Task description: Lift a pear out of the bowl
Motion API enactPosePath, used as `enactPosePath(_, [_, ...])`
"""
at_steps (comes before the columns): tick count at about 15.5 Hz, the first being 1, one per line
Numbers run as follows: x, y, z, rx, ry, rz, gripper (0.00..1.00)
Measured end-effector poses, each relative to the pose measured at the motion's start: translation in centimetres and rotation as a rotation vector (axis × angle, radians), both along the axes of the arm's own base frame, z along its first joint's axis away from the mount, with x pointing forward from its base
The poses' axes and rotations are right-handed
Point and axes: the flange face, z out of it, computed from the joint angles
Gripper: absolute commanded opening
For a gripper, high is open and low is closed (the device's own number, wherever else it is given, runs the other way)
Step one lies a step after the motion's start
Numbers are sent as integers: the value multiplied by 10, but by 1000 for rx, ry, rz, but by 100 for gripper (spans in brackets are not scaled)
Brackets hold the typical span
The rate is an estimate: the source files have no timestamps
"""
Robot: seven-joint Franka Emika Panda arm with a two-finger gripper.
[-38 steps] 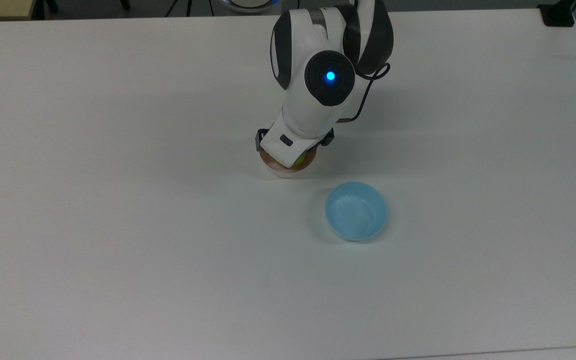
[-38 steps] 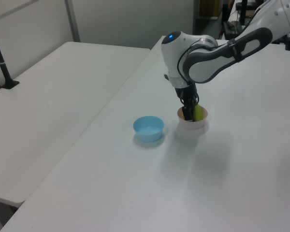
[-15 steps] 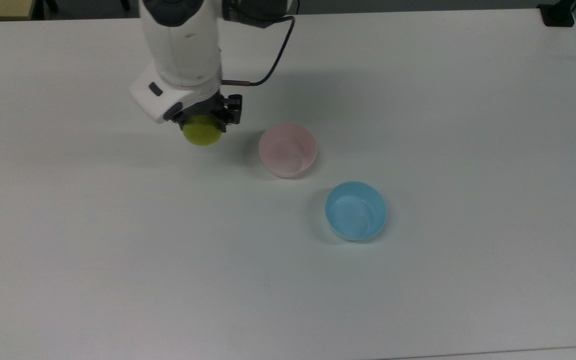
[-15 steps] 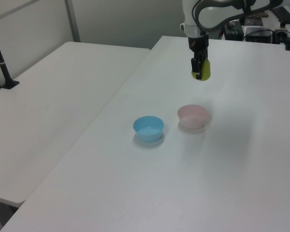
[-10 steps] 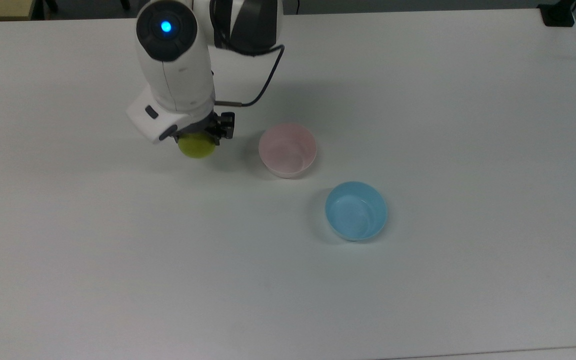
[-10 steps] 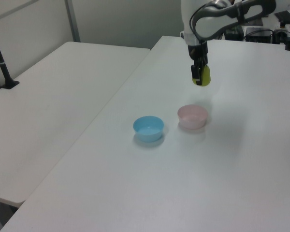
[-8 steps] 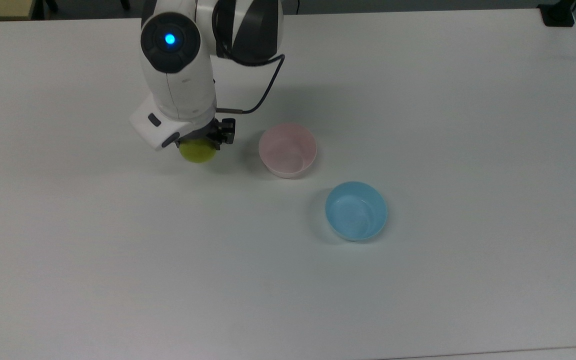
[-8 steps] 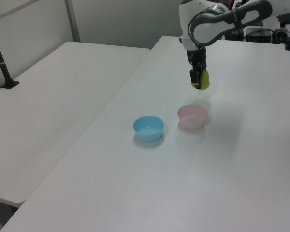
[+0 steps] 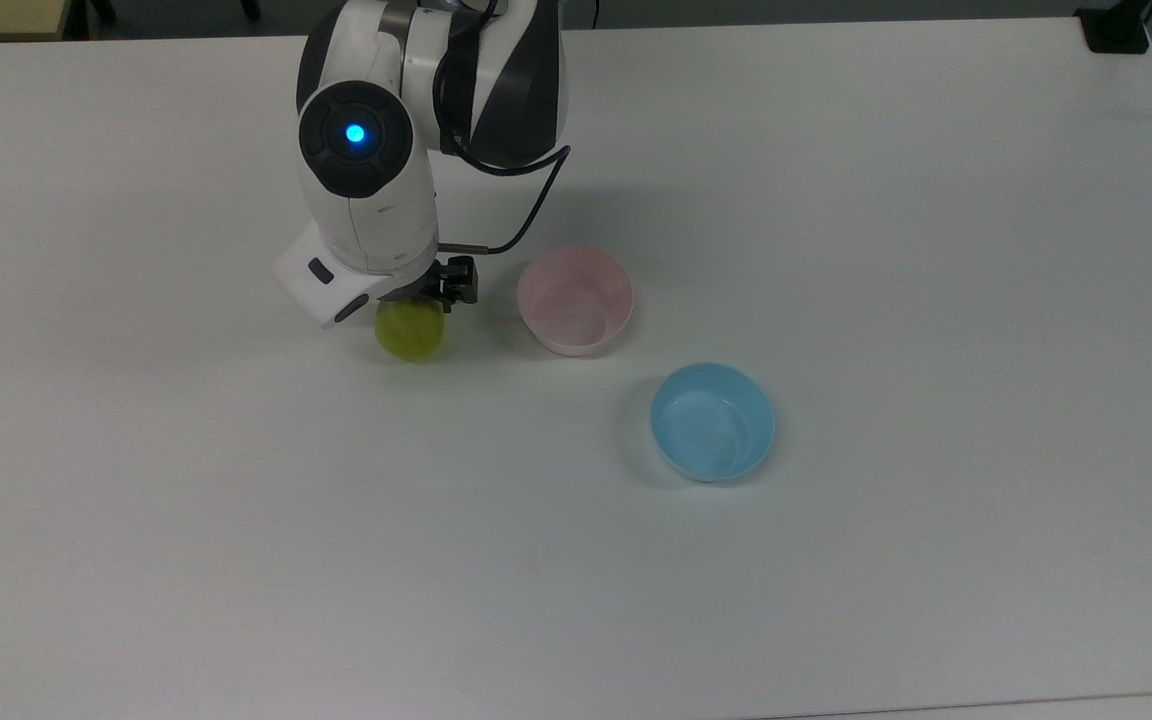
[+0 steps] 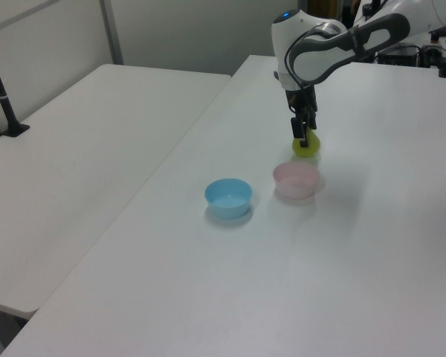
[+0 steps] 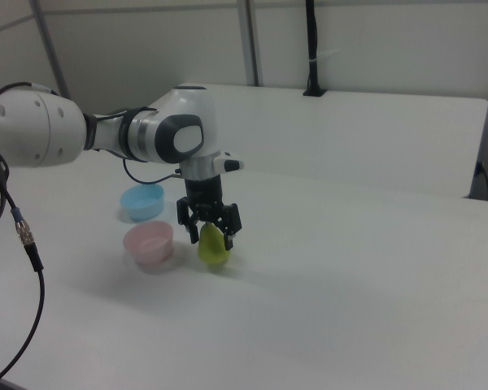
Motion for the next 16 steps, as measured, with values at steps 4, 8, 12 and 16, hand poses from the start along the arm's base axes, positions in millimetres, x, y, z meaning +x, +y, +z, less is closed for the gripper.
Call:
enactPosePath(4, [4,0,16,1,-31,1,100])
enactPosePath(8, [-6,2,69,20,-52,-3,100])
enactPosePath(12, [-27,11,128,44,-69,-18,100])
enactPosePath(16, [-35,18,152,30,-94,-73,100])
